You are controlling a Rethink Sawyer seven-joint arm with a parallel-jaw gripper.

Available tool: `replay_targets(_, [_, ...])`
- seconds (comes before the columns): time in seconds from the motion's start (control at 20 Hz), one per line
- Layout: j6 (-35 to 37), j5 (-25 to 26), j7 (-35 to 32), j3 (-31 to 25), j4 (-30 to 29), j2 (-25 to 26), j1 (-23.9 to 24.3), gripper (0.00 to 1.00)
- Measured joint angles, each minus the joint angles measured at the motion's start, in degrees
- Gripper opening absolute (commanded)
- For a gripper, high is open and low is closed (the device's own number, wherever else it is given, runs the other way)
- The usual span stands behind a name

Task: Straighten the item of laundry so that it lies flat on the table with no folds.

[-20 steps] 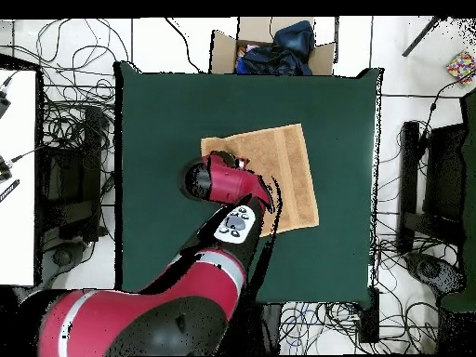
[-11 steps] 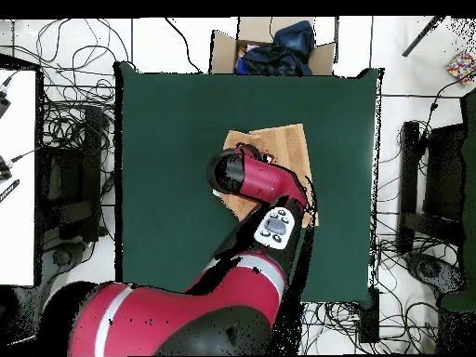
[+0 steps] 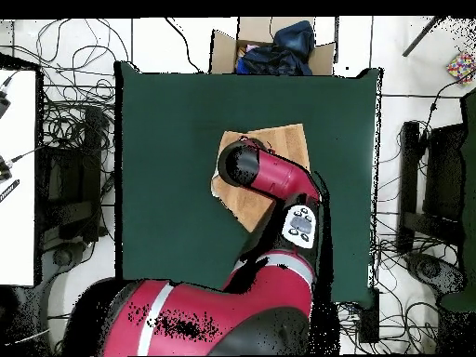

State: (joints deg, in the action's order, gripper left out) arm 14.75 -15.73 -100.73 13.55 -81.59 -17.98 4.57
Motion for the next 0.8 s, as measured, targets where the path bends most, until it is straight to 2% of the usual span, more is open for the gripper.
replay_targets(0.3, [4.33, 0.05, 0.00, -1.50, 0.51, -0.57, -0.85, 1.00])
replay_targets(0.8, [4.86, 1.76, 0.00, -4.76, 1.45, 0.04, -0.75, 1.00])
